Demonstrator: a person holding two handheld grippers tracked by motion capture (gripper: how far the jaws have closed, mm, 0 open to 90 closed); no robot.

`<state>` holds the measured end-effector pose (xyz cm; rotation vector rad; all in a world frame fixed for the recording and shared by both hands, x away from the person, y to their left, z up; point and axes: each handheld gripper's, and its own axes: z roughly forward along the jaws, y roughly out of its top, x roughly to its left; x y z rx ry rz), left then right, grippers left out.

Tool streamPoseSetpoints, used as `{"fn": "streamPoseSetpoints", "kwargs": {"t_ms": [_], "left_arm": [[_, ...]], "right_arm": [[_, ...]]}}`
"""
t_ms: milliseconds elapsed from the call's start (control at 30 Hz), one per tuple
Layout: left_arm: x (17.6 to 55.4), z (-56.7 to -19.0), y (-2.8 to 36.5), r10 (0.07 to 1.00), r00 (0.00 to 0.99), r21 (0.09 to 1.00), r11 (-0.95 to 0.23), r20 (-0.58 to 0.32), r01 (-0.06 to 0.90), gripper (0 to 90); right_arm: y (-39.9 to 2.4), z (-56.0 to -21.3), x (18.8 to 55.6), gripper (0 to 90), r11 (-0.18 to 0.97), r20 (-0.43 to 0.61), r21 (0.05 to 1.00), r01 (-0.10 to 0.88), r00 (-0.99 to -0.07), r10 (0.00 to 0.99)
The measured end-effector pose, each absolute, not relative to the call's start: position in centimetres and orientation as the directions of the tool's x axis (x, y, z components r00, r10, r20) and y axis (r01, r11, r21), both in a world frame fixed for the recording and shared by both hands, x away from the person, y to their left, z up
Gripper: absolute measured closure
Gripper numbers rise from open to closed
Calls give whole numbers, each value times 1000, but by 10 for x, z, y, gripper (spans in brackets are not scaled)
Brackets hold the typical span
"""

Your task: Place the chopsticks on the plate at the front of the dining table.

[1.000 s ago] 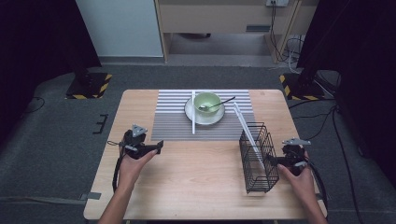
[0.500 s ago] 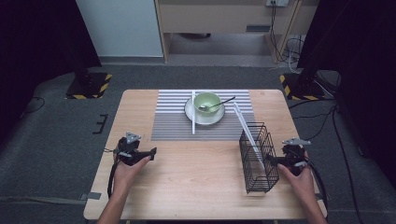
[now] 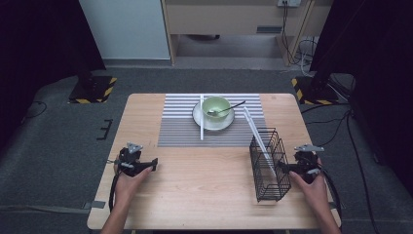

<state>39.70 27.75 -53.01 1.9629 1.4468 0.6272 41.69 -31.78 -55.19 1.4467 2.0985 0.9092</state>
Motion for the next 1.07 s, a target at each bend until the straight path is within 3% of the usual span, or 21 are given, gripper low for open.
{"fn": "streamPoseSetpoints", "kwargs": {"t_ms": [1067], "left_arm": [[386, -541, 284, 958, 285, 715, -219, 28, 665, 32]], "right_arm": [[-317, -552, 416, 6, 235, 13, 723, 650, -353, 935]]}}
